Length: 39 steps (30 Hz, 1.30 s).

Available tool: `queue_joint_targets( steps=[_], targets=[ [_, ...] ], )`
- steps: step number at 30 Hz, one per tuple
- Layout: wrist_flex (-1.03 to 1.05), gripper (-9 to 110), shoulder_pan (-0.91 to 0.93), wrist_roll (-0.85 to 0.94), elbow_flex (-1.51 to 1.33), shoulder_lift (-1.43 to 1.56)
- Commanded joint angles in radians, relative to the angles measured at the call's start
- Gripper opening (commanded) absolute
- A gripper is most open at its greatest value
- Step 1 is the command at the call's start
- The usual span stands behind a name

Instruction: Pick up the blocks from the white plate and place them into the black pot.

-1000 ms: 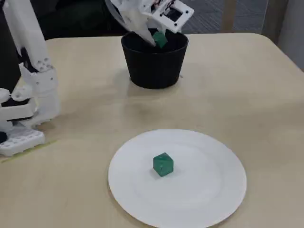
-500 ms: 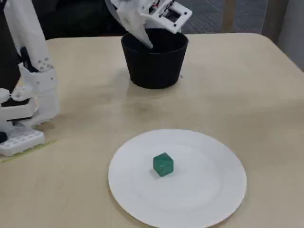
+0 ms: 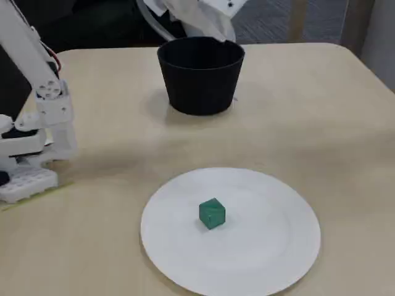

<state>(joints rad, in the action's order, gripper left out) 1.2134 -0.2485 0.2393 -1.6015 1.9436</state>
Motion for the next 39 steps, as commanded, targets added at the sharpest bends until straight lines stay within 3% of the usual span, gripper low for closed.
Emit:
queue_joint_targets(
  steps=[1,6,14,29,34,39],
  targets=[
    [0.041,-2,0.172,-0.009,0.005,0.023],
    [0.097,-2,0.373,-0.143,0.008,-0.066],
    [0.209,-2,0.598,-0.5,0.009,-0.186],
    [0.218,-2,0.704,-0.857,0.021,-0.334],
    [0.235,17,0.71,-0.83,0.06,-0.394],
    [0.255,26,0.719,-0.815,0.069,-0.399]
  ],
)
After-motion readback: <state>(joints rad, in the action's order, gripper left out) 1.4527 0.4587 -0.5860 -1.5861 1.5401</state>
